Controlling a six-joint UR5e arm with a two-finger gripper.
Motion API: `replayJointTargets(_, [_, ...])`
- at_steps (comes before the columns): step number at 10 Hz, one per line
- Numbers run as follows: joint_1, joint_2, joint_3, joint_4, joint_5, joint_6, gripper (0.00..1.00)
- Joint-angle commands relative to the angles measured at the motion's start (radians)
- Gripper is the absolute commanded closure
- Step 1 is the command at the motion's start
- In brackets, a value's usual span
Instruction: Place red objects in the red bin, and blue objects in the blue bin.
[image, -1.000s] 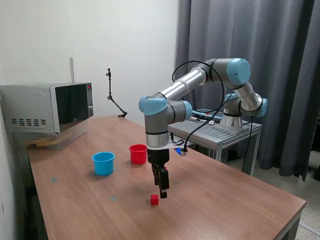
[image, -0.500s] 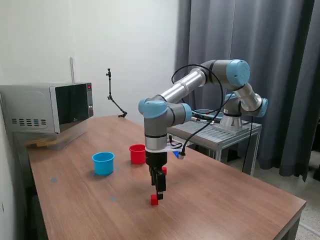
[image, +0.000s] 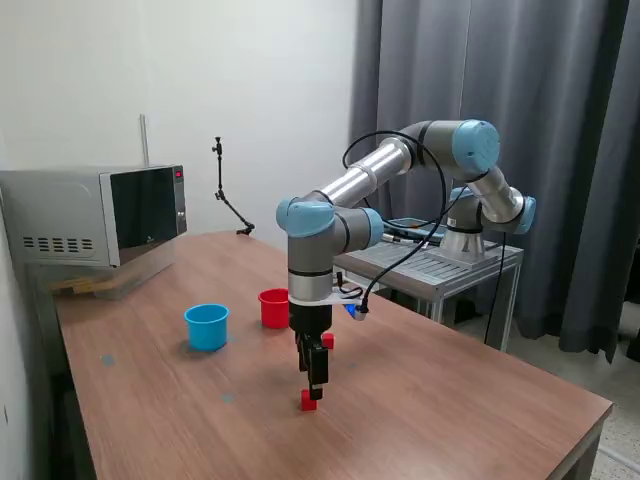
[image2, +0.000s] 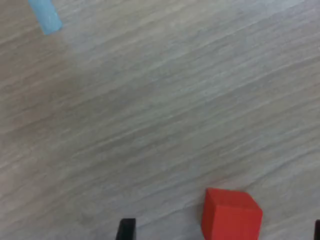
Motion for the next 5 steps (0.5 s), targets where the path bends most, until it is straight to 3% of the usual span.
replayJointTargets(1, [0.0,0.011,-0.011,-0.007,-0.002,-0.007,0.0])
replayJointTargets(5, [0.003,0.017,-0.02,-0.007,-0.021,-0.01,0.0])
